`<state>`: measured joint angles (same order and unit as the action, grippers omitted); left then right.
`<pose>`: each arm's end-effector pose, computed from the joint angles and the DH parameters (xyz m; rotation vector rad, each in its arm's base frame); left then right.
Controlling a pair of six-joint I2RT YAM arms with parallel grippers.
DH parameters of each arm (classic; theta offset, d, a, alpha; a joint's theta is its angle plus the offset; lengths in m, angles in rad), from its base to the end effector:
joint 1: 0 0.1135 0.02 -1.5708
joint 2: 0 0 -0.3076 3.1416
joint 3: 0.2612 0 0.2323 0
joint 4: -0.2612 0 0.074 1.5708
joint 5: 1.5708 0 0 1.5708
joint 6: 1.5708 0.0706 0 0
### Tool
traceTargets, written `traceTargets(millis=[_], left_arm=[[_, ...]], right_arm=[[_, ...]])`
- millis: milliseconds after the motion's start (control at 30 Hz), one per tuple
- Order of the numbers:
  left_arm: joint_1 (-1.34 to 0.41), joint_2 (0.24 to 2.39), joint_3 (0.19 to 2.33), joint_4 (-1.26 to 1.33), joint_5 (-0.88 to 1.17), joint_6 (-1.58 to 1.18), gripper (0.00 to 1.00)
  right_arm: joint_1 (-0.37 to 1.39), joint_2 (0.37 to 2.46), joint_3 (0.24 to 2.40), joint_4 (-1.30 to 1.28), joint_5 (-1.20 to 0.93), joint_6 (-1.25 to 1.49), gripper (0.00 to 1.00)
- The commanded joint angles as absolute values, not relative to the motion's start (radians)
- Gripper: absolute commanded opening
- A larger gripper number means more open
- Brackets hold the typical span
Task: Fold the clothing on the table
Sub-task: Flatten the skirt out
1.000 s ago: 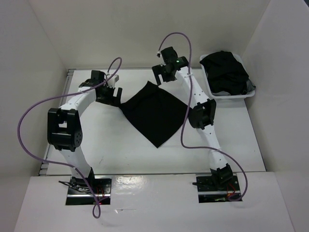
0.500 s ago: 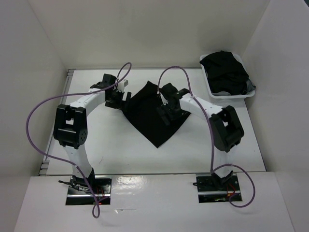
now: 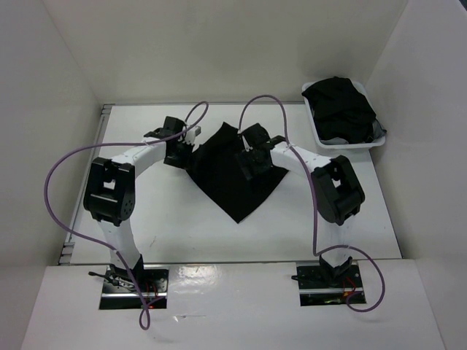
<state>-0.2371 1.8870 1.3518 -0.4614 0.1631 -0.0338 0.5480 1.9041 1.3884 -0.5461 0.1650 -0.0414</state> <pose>0.4029 -0.1092 0.2224 0.3234 2.5576 -0.3115 0.3607 0.2065 0.2203 -0.7040 2.5125 -0.0388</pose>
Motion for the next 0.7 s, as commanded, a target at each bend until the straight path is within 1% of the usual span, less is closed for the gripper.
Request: traceTargets(millis=[0, 67, 200, 300, 400, 500, 667], left_arm=[[-0.232, 1.816, 1.319, -0.443, 0.106, -0.040, 0.99], [-0.218, 1.755, 1.305, -0.434, 0.088, -0.040, 0.99], [-0.121, 1.631, 1.281, -0.434, 0.110, -0.040, 0.99], [0.012, 1.525, 1.240, -0.459, 0.147, -0.040, 0.99], [0.083, 1.430, 1.184, -0.492, 0.188, -0.017, 0.99], [0.159, 1.312, 1.117, -0.528, 0.230, 0.021, 0.99], [0.245, 1.198, 1.039, -0.551, 0.300, 0.051, 0.99]], right_arm=[[0.575, 1.943, 1.411, -0.471, 0.169, -0.025, 0.98], [0.609, 1.954, 1.436, -0.471, 0.178, -0.025, 0.98], [0.689, 1.963, 1.456, -0.471, 0.225, -0.025, 0.98], [0.725, 1.987, 1.456, -0.462, 0.238, -0.034, 0.98], [0.735, 2.008, 1.465, -0.462, 0.262, -0.044, 0.98], [0.759, 2.008, 1.421, -0.471, 0.297, -0.055, 0.98], [0.813, 1.999, 1.368, -0.551, 0.320, -0.077, 0.98]])
